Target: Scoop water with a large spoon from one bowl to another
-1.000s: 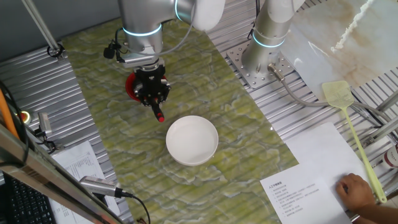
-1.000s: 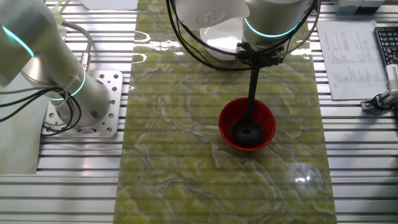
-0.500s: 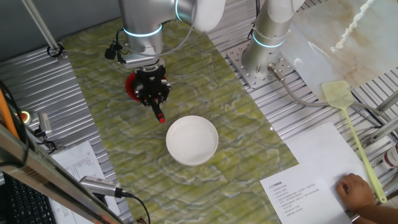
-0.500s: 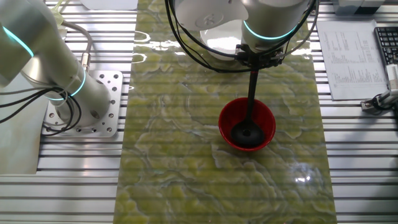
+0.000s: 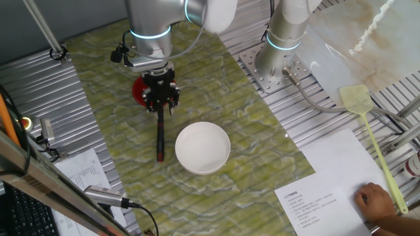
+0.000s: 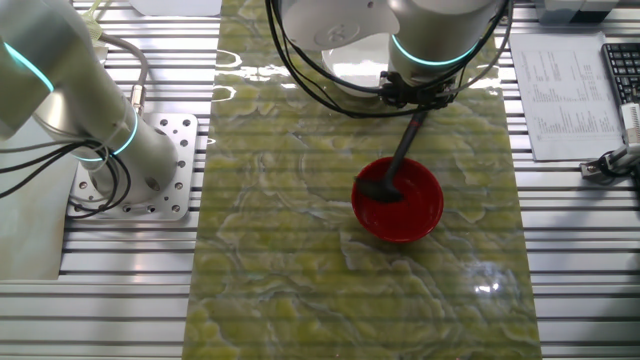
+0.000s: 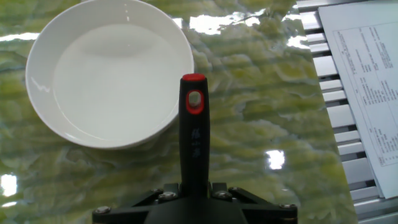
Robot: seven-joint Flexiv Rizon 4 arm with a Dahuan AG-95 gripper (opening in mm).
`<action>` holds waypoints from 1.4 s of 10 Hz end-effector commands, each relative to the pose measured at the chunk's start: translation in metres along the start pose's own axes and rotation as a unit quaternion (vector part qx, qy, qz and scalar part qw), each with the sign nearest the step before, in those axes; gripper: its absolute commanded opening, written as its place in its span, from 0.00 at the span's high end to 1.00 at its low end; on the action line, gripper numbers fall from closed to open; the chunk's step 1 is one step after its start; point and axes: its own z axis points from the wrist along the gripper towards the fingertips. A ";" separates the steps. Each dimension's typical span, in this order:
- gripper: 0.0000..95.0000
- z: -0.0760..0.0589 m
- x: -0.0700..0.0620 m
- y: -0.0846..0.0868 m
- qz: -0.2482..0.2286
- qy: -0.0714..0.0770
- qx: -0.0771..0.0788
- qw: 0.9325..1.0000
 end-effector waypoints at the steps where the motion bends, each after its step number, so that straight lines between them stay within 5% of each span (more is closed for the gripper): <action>1: 0.60 0.000 0.000 0.000 -0.001 0.000 -0.001 1.000; 7: 0.60 -0.003 0.003 -0.001 0.012 0.007 -0.006 1.000; 8: 0.80 -0.005 0.003 -0.003 0.029 0.008 -0.008 1.000; 9: 0.80 -0.008 0.002 -0.004 0.049 0.009 -0.008 0.999; 10: 0.80 -0.013 0.000 -0.005 0.085 0.019 -0.006 0.996; 11: 1.00 -0.018 -0.002 -0.005 0.116 0.038 -0.001 0.992; 12: 1.00 -0.024 -0.005 -0.006 0.159 0.062 0.006 0.985; 13: 1.00 -0.036 -0.009 -0.007 0.230 0.118 0.016 0.966; 14: 1.00 -0.044 -0.009 -0.007 0.265 0.130 0.020 0.955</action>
